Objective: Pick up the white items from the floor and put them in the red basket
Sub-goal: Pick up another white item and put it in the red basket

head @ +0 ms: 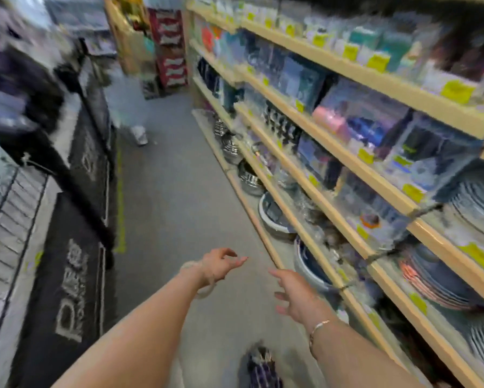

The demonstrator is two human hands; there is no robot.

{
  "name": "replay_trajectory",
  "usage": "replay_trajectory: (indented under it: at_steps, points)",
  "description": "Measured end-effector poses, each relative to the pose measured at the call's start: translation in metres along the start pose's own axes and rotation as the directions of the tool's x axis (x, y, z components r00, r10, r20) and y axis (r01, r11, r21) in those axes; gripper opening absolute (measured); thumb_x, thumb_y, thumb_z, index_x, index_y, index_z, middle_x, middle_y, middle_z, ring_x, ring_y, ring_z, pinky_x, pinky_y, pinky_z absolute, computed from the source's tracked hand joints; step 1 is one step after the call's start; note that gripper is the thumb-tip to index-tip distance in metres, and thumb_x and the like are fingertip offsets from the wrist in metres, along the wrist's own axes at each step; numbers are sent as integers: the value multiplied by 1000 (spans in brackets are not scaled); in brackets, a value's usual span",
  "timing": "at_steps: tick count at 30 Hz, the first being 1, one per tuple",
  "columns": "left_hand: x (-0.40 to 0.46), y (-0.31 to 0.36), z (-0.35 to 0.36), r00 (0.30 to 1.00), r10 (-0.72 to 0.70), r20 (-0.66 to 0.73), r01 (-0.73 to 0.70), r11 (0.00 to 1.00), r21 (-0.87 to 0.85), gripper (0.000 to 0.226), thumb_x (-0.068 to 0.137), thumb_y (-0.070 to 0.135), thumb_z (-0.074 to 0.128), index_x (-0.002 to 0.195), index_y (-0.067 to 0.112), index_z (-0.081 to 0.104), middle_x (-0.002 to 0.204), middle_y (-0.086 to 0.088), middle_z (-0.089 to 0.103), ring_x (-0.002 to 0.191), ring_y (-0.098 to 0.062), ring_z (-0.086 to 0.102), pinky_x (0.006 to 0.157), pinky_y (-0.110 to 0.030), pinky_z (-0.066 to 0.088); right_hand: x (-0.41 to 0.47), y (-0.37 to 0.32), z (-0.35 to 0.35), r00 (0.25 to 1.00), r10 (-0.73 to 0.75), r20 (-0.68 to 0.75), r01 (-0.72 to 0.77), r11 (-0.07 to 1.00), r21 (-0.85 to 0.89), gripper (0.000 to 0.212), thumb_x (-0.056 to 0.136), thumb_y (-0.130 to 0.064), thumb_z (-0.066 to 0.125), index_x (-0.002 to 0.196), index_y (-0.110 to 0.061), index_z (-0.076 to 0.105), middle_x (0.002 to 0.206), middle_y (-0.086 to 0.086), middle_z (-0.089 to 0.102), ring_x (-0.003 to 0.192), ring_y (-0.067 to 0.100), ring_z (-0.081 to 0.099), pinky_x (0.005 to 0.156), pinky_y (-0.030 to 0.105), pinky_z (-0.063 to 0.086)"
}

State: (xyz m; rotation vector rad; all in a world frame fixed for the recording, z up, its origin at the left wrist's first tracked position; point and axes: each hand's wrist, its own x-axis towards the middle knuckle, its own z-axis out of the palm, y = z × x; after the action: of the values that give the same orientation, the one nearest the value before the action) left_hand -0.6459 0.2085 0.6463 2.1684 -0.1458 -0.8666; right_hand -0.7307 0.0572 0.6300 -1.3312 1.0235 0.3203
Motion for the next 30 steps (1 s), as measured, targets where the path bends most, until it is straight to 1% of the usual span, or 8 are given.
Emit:
replay_trajectory:
  at_steps: [4,7,10,12,17,21,25,30]
  points:
    - [49,-18,-60,996,-45,-74,37,995,-97,46,89,43,56,123,11,54,109,-13,60,66,-20,53,39,-17,35,50,-54,60,994,20,109,-10,996,-89,32,84,-34,67,108,-17,53,118,7,51,105,27,51,89,46,47]
    - [102,-13,-100,994,-76,-83,66,991,-117,43,89,44,55,119,13,55,100,-7,57,58,-13,50,40,-17,34,95,-106,93,985,29,171,-4,990,-141,24,84,-38,66,97,-20,56,121,8,53,104,27,54,93,46,47]
    - [161,0,-148,987,-119,-104,101,981,-165,30,88,47,55,104,21,53,99,-4,58,61,-13,53,46,-21,36,145,-175,117,976,32,214,11,980,-199,39,85,-39,64,116,-18,53,126,8,51,104,25,54,82,40,45]
    - [191,8,-180,985,-128,-117,107,979,-171,28,87,47,56,100,23,53,98,-3,59,64,-15,55,48,-22,39,173,-221,131,970,33,239,29,967,-251,45,86,-39,63,123,-18,50,128,8,49,105,25,53,82,39,43]
    - [252,6,-270,954,-211,-212,127,928,-352,27,90,43,55,102,18,53,100,-5,60,71,-20,57,53,-23,38,234,-315,205,960,16,280,88,930,-356,44,85,-38,64,123,-20,49,122,5,51,103,23,54,85,40,43]
    - [302,-14,-345,918,-300,-260,173,892,-418,30,90,43,54,105,17,53,100,-6,60,67,-18,55,50,-21,37,276,-367,289,927,56,370,100,915,-390,45,83,-41,65,120,-22,49,125,5,53,101,23,55,71,34,47]
    - [364,-27,-431,889,-333,-314,166,874,-456,32,91,44,53,106,17,52,102,-6,58,61,-15,52,47,-21,34,328,-431,373,914,44,404,119,922,-369,44,83,-40,66,118,-22,48,118,6,53,94,22,57,67,33,47]
    - [437,-38,-543,886,-332,-323,170,882,-439,37,89,43,56,109,11,54,91,-4,58,67,-17,53,51,-23,38,386,-515,456,917,51,395,109,922,-372,43,84,-41,65,117,-21,47,117,6,53,92,21,57,77,37,48]
